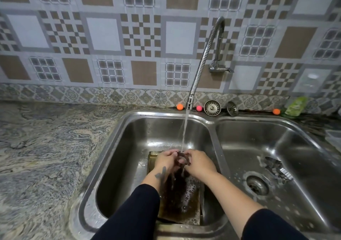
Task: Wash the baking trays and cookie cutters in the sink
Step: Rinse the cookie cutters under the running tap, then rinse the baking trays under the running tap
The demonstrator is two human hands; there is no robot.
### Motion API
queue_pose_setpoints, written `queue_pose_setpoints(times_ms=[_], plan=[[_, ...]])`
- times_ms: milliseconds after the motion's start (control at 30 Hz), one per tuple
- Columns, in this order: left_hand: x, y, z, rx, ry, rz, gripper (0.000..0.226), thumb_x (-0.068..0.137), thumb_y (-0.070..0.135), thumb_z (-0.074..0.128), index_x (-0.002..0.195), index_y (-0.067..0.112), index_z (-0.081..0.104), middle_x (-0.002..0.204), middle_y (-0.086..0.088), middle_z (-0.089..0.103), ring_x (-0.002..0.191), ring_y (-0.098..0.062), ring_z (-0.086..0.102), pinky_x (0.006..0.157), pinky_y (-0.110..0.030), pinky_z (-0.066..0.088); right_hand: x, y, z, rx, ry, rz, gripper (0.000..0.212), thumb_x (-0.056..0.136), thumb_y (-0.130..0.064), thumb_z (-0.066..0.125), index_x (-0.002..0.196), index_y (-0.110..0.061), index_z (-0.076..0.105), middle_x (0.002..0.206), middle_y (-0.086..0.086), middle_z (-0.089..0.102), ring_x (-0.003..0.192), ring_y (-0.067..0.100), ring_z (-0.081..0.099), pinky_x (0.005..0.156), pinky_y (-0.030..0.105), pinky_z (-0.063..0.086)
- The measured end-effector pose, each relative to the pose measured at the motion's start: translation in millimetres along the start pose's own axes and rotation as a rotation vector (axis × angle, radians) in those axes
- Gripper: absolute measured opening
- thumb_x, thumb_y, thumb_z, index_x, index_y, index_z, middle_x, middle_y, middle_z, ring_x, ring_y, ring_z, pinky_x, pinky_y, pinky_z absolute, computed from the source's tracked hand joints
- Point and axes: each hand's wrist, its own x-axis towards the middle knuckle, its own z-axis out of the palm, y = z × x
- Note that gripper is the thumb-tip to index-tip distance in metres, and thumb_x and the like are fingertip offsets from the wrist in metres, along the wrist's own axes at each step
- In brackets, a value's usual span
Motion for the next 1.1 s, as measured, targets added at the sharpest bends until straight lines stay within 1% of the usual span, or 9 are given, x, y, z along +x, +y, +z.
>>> queue_pose_setpoints(times_ms=[167, 367, 433, 467, 533, 600, 700, 867, 1100], plan=[[6, 9, 22, 0.197, 0.025, 0.146, 0.010, 0.091, 0.005, 0.062, 0.089, 0.012, 0.070, 0.090, -0.011, 0.072, 0.076, -0.018, 0.064, 0.071, -0.030, 0.057, 3, 25, -36, -0.386, 0.125, -0.129, 0.041, 0.082, -0.012, 0.058, 0.120, -0.027, 0.055, 0.116, 0.001, 0.059, 0.114, 0.025, 0.051, 0.091, 0.038, 0.041], [7, 13, 85, 0.591, -0.050, 0.370, 0.023, 0.099, 0.014, 0.049, 0.115, 0.021, 0.063, 0.108, 0.004, 0.065, 0.067, 0.002, 0.054, 0.050, -0.008, 0.040, 2, 105, -78, -0.050, 0.153, 0.185, 0.037, 0.080, -0.020, 0.066, 0.115, -0.031, 0.060, 0.115, 0.000, 0.066, 0.108, 0.023, 0.061, 0.085, 0.031, 0.050], [5, 6, 109, 0.736, -0.105, 0.429, 0.030, 0.099, 0.018, 0.048, 0.128, 0.020, 0.056, 0.123, 0.001, 0.060, 0.087, -0.004, 0.060, 0.068, -0.015, 0.050, 0, 146, -85, 0.051, 0.163, 0.315, 0.036, 0.079, -0.021, 0.071, 0.113, -0.028, 0.062, 0.113, 0.002, 0.068, 0.105, 0.024, 0.063, 0.086, 0.031, 0.051], [8, 1, 120, 0.829, -0.114, 0.466, 0.036, 0.099, 0.020, 0.048, 0.134, 0.019, 0.051, 0.136, -0.001, 0.053, 0.109, -0.012, 0.058, 0.089, -0.025, 0.050, -3, 168, -88, 0.068, 0.149, 0.381, 0.037, 0.079, -0.022, 0.072, 0.114, -0.026, 0.061, 0.113, 0.003, 0.068, 0.104, 0.024, 0.063, 0.086, 0.031, 0.051], [15, -9, 144, 1.011, -0.120, 0.521, 0.048, 0.099, 0.027, 0.045, 0.145, 0.015, 0.038, 0.155, -0.003, 0.030, 0.142, -0.019, 0.029, 0.116, -0.037, 0.027, -9, 216, -90, 0.069, 0.095, 0.511, 0.037, 0.080, -0.024, 0.070, 0.116, -0.024, 0.061, 0.114, 0.006, 0.068, 0.104, 0.025, 0.063, 0.086, 0.030, 0.050], [20, -18, 161, 1.154, -0.142, 0.499, 0.058, 0.101, 0.036, 0.039, 0.152, 0.014, 0.022, 0.162, -0.001, 0.010, 0.149, -0.017, 0.005, 0.120, -0.044, 0.016, -14, 262, -88, 0.048, 0.046, 0.617, 0.031, 0.078, -0.026, 0.065, 0.108, -0.021, 0.063, 0.112, 0.008, 0.068, 0.101, 0.027, 0.064, 0.085, 0.033, 0.052], [27, -33, 172, 1.389, -0.148, 0.486, 0.066, 0.101, 0.042, 0.034, 0.154, 0.014, 0.008, 0.162, 0.004, -0.004, 0.148, -0.016, -0.013, 0.119, -0.051, 0.011, -20, 316, -85, 0.041, 0.028, 0.736, 0.031, 0.079, -0.019, 0.061, 0.110, -0.015, 0.062, 0.113, 0.010, 0.065, 0.103, 0.028, 0.062, 0.088, 0.039, 0.053], [34, -43, 173, 1.461, -0.060, 0.574, 0.074, 0.098, 0.046, 0.037, 0.154, 0.013, 0.003, 0.162, 0.002, -0.007, 0.147, -0.013, -0.015, 0.121, -0.042, 0.010, -6, 362, -85, -0.037, -0.011, 0.779, 0.041, 0.086, -0.016, 0.057, 0.127, -0.014, 0.055, 0.130, 0.008, 0.056, 0.116, 0.028, 0.056, 0.090, 0.033, 0.048], [33, -46, 173, 1.457, -0.034, 0.567, 0.076, 0.096, 0.043, 0.042, 0.154, 0.014, 0.003, 0.161, 0.004, -0.007, 0.146, -0.009, -0.015, 0.122, -0.040, 0.010, 3, 370, -83, -0.011, -0.013, 0.750, 0.025, 0.084, -0.017, 0.058, 0.109, -0.016, 0.061, 0.111, 0.010, 0.064, 0.100, 0.030, 0.061, 0.084, 0.037, 0.052]])
